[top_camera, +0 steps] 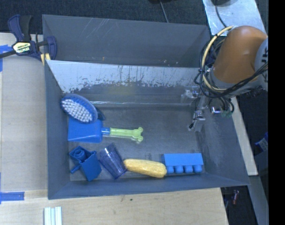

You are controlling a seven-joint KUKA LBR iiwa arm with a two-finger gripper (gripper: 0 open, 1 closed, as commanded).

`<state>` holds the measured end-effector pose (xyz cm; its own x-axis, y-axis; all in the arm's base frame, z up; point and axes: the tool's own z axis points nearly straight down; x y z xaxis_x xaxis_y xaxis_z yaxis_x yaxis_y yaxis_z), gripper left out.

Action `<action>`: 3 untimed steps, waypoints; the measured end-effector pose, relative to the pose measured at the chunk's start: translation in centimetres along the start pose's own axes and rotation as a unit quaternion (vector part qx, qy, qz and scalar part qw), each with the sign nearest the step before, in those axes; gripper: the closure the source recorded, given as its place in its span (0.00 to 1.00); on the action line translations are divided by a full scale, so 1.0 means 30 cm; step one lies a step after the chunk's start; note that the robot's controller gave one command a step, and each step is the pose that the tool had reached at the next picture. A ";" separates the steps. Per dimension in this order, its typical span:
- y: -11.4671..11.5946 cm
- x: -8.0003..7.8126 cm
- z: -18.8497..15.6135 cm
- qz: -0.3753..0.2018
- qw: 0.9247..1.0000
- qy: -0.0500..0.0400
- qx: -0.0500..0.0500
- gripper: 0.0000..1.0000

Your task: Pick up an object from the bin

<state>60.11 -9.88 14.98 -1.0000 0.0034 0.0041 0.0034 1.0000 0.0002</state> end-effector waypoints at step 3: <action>0.053 0.281 0.063 -0.087 0.996 -0.006 0.001 0.00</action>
Offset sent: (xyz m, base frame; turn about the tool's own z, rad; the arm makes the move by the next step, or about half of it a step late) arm -0.0648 -0.0043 -0.0798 -0.2973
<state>51.67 -8.25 13.12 -0.9855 -0.1694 -0.0085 -0.1694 0.9855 -0.0025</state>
